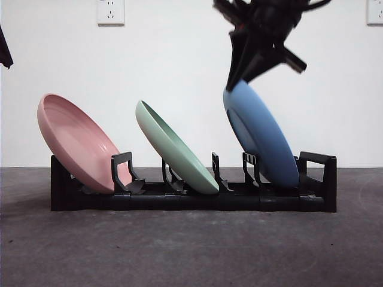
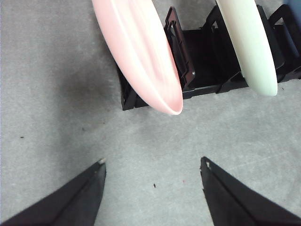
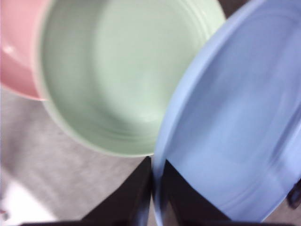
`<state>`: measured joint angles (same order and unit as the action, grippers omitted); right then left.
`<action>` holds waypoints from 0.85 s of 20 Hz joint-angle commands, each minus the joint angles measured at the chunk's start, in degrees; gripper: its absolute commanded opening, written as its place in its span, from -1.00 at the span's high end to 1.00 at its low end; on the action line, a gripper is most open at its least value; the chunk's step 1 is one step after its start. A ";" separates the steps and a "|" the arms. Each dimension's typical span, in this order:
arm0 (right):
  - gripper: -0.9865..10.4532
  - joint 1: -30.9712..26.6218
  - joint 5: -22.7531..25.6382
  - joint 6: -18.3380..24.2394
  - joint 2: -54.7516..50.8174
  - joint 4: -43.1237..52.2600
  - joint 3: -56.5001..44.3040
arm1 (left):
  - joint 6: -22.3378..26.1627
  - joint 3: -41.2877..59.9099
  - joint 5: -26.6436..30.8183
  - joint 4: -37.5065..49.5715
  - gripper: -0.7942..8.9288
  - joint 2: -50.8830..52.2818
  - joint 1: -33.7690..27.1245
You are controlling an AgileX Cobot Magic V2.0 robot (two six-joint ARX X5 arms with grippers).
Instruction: Place the plate
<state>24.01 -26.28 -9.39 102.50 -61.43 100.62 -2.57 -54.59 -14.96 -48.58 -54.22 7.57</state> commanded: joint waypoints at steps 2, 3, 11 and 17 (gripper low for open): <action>0.81 1.46 -0.85 3.15 -2.40 -3.89 6.80 | -0.04 -1.33 -0.13 0.46 0.19 -0.42 0.11; 0.81 1.97 -0.83 4.50 -2.99 -5.38 8.35 | -0.04 -1.31 -0.13 0.44 0.19 -0.42 0.11; 0.81 14.95 13.22 12.22 -12.57 -5.29 4.11 | -0.04 -1.31 -0.11 0.61 0.19 -0.42 0.11; 0.81 30.84 26.25 13.14 -26.69 6.47 -19.06 | -0.04 -1.31 -0.11 1.11 0.19 -0.46 0.11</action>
<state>54.33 -0.16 2.87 75.11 -55.57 80.62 -2.57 -54.59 -14.94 -47.94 -54.22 7.57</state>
